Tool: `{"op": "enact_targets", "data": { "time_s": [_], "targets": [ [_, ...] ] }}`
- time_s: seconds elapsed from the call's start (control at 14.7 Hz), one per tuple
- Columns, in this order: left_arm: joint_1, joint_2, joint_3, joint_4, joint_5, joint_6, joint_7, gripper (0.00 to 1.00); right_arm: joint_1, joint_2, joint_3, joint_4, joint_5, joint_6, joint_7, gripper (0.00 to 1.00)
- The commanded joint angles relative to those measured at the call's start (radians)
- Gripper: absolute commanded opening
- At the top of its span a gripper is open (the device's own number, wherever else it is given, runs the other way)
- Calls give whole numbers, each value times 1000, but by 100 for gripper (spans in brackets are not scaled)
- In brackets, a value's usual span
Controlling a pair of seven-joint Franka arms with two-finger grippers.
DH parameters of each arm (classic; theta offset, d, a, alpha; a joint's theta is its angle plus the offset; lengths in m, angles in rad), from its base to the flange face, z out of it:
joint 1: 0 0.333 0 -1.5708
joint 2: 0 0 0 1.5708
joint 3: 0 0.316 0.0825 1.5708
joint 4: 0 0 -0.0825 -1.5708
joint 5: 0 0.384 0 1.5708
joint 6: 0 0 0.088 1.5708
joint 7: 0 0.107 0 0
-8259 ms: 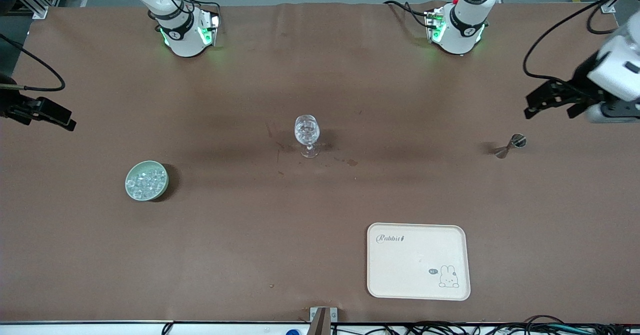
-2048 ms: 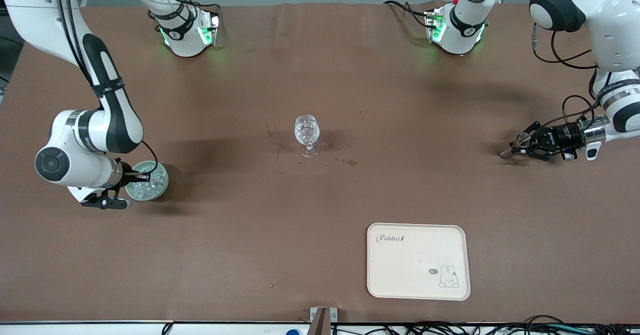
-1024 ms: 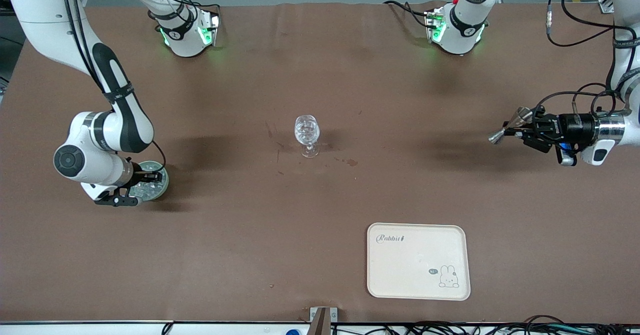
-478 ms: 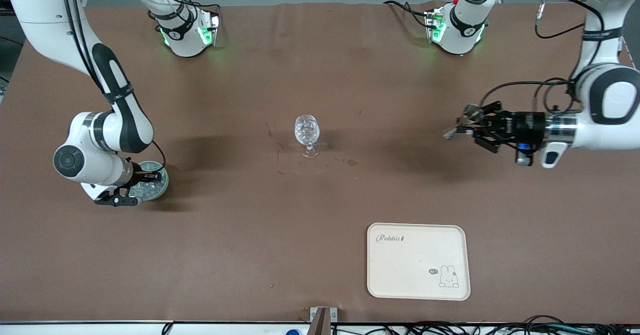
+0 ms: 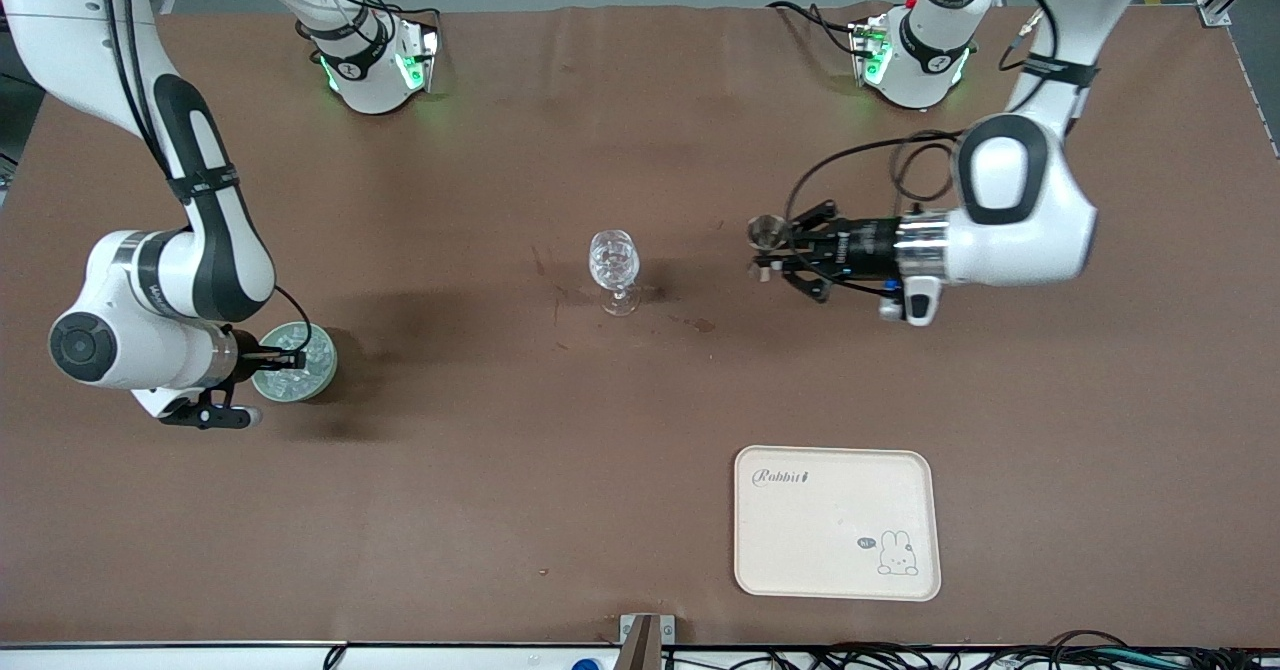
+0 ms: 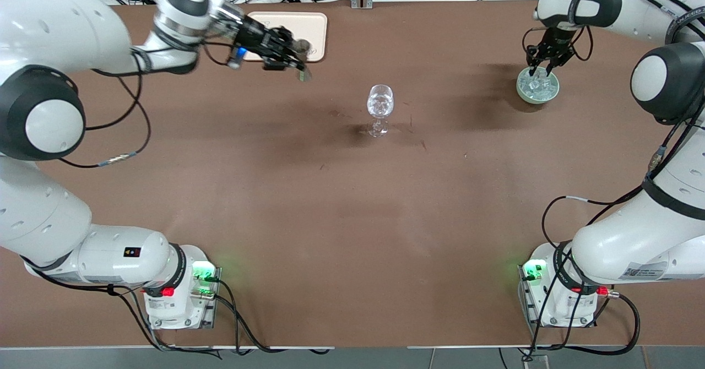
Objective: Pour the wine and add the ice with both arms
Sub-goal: 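Bring the left gripper's jigger over the glass while the right gripper lifts ice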
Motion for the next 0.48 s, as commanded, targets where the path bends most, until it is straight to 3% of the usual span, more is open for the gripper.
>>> {"op": "enact_targets", "data": {
  "time_s": [0.0, 0.27, 0.41],
  "targets": [
    [6, 42, -93, 10, 15, 137, -44, 1, 0, -3, 1, 9, 16, -17, 2, 11],
    [-14, 126, -205, 65, 131, 332, -143, 1, -3, -58, 0, 67, 16, -107, 7, 7],
    [-26, 176, -226, 128, 275, 357, -256, 1, -3, -81, -5, 135, 15, -184, 26, 4]
  ]
}}
